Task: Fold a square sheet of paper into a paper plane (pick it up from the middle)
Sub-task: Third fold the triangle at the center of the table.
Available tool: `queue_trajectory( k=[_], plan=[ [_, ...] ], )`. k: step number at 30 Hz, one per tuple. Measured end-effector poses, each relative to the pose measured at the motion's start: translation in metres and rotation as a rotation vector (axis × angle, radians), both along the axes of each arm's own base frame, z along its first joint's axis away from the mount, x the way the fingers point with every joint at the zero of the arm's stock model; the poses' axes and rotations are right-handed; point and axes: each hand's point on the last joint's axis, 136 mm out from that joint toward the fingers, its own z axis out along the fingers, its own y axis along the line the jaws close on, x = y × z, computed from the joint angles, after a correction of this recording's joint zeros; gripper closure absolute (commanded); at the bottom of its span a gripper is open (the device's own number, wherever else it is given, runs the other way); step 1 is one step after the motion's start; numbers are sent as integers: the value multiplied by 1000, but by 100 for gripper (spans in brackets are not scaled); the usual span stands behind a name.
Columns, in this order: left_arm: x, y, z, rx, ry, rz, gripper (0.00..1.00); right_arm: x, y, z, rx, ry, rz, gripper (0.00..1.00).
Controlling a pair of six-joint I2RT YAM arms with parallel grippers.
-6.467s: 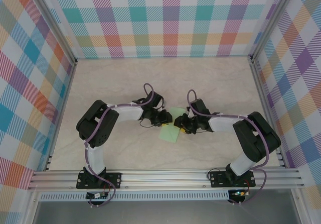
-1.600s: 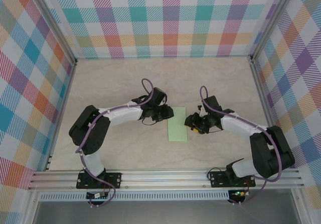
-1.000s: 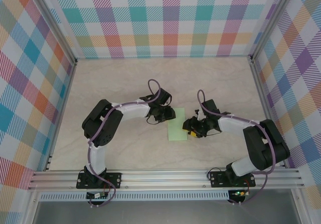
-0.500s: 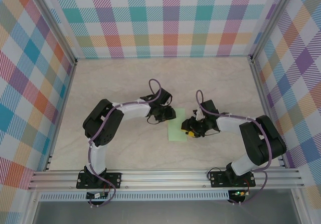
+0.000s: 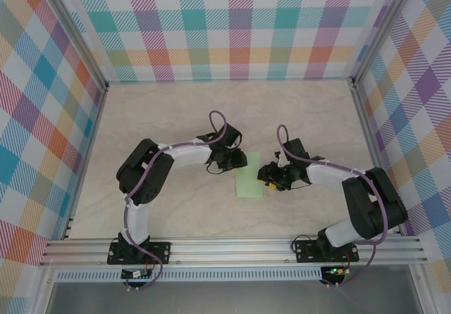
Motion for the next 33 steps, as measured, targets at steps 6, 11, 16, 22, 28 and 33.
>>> queue_trajectory(
  k=[6, 11, 16, 22, 28, 33],
  plan=[
    [0, 0, 0, 0, 0, 0, 70, -2, 7, 0, 44, 14, 23, 55],
    [0, 0, 0, 0, 0, 0, 70, -4, 8, -3, 47, 33, 28, 54],
    [0, -1, 0, 0, 0, 0, 70, -6, 10, -6, 65, 55, 34, 57],
    [0, -1, 0, 0, 1, -1, 70, -2, 16, -1, 109, 32, 49, 61],
    [0, -1, 0, 1, -2, -6, 69, 2, 17, 1, 105, 22, 47, 60],
    [0, -1, 0, 4, -10, -20, 69, 8, 20, 5, 114, 3, 48, 57]
  ],
)
